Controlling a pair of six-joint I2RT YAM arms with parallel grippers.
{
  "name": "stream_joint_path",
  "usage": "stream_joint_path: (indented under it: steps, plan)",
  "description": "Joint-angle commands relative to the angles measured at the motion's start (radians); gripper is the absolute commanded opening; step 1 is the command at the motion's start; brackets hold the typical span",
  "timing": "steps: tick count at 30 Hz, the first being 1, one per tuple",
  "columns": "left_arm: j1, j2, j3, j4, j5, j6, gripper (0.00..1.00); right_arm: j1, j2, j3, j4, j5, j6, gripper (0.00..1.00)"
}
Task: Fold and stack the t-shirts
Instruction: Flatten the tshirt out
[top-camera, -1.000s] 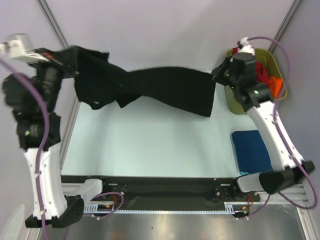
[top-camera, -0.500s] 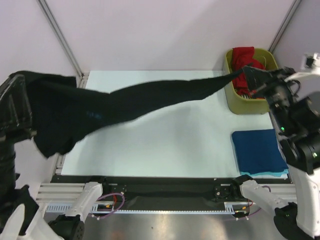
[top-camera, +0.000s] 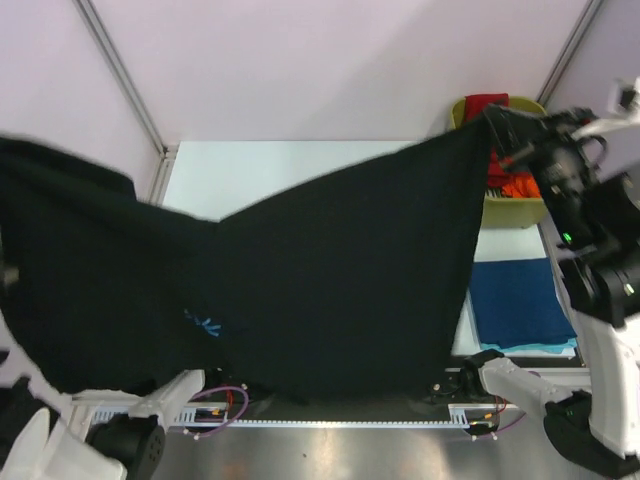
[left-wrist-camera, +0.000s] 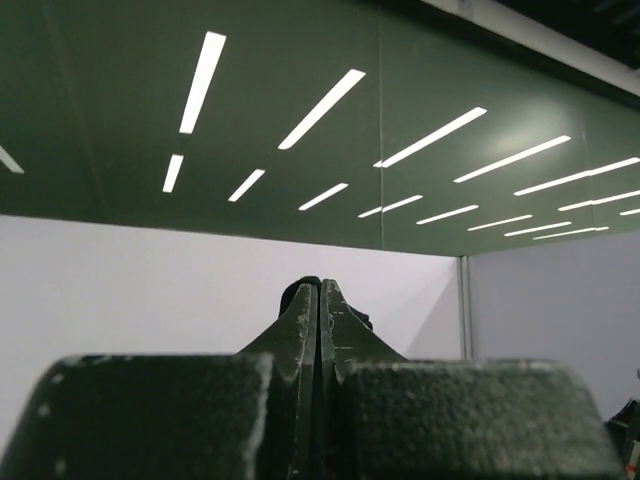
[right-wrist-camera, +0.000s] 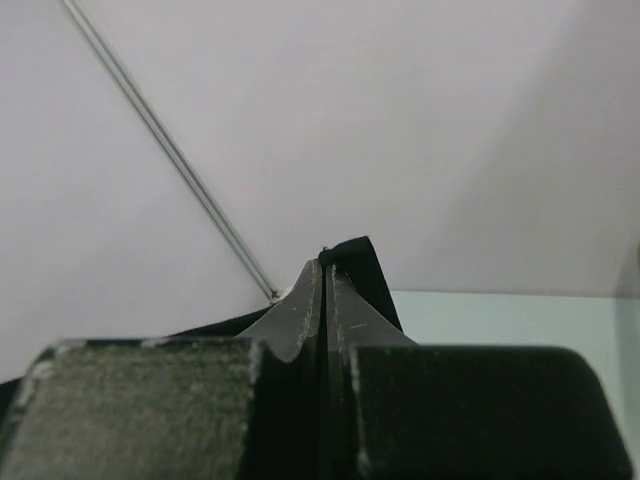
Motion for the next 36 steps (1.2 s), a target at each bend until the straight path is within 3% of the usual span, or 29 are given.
stream_joint_path:
  steps: [1, 5, 9, 17, 23, 26, 30, 33, 36]
  plan:
    - [-0.007, 0.192, 0.08, 0.023, -0.066, 0.018, 0.0, 0.001, 0.108, 0.03, 0.125, 0.032, -0.046, 0.0]
    - [-0.007, 0.302, 0.177, 0.067, -0.04, -0.017, 0.0, 0.001, 0.165, 0.085, 0.16, 0.046, -0.082, 0.0]
    - [-0.007, 0.281, 0.142, 0.141, -0.03, -0.053, 0.0, 0.001, 0.165, 0.104, 0.166, 0.06, -0.103, 0.0]
    - [-0.007, 0.155, -0.102, 0.204, -0.072, -0.035, 0.0, 0.001, 0.095, 0.059, 0.161, 0.07, -0.097, 0.0]
    - [-0.007, 0.183, -0.266, 0.241, -0.109, -0.016, 0.0, 0.002, 0.171, 0.005, 0.195, 0.061, -0.096, 0.0]
    - [-0.007, 0.233, -0.246, 0.256, -0.127, -0.013, 0.0, 0.001, 0.225, 0.051, 0.194, 0.06, -0.111, 0.0]
    - [-0.007, 0.308, -0.113, 0.252, -0.133, -0.008, 0.0, 0.002, 0.277, 0.148, 0.188, 0.054, -0.129, 0.0]
    - [-0.007, 0.342, 0.037, 0.204, -0.12, 0.012, 0.0, 0.002, 0.264, 0.176, 0.194, 0.051, -0.114, 0.0]
    - [-0.007, 0.307, 0.064, 0.175, -0.118, 0.028, 0.0, 0.004, 0.233, 0.173, 0.188, 0.044, -0.096, 0.0]
